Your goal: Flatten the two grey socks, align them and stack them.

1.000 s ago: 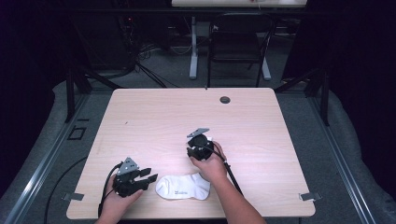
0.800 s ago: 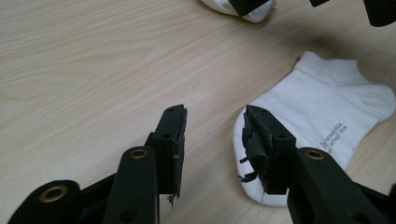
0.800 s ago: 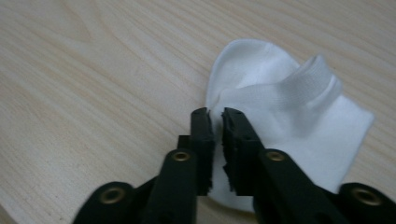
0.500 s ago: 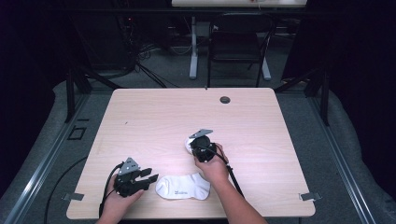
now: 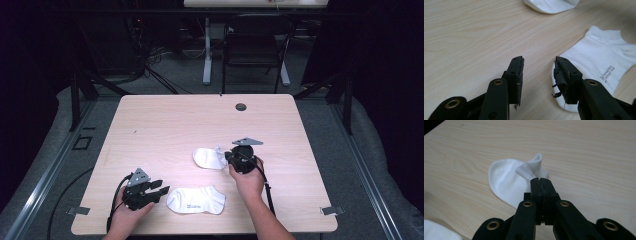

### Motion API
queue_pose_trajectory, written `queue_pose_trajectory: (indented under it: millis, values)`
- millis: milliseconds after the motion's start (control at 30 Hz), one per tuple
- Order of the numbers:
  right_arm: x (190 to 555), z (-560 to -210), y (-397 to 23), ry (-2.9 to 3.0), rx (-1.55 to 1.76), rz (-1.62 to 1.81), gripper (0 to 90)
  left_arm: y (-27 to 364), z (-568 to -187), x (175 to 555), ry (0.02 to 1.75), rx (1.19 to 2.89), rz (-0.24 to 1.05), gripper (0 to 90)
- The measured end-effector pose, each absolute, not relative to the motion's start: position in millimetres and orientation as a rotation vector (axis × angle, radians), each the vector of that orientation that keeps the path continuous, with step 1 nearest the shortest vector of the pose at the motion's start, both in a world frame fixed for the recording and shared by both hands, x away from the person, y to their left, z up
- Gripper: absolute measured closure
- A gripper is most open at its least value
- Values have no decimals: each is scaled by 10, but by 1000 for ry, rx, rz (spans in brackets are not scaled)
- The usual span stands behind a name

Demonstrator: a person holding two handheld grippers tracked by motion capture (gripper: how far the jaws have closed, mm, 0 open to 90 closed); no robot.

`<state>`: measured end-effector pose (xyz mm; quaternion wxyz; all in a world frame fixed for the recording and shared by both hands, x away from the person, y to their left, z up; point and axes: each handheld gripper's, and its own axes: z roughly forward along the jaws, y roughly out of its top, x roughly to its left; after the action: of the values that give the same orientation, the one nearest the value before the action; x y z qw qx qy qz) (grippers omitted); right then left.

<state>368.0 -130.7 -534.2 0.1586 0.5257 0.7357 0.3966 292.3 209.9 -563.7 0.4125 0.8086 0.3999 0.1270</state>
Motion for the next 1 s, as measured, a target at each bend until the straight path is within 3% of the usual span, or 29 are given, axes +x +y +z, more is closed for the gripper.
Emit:
queue_pose_trajectory:
  millis: [400, 533, 700, 1000]
  values:
    - [3641, -5682, -1593, 2076, 1600, 1001, 892, 2044, -5672, 2950, 996, 2060, 320, 587]
    - [3640, -5727, -1607, 2096, 1594, 963, 826, 2015, -5674, 2958, 986, 2061, 310, 589]
    - [3608, -5703, -1663, 2072, 1585, 983, 749, 1940, -5641, 3033, 957, 2081, 322, 590]
    - [3556, -5591, -1703, 2060, 1536, 1043, 747, 1659, -5540, 3387, 952, 2086, 337, 647]
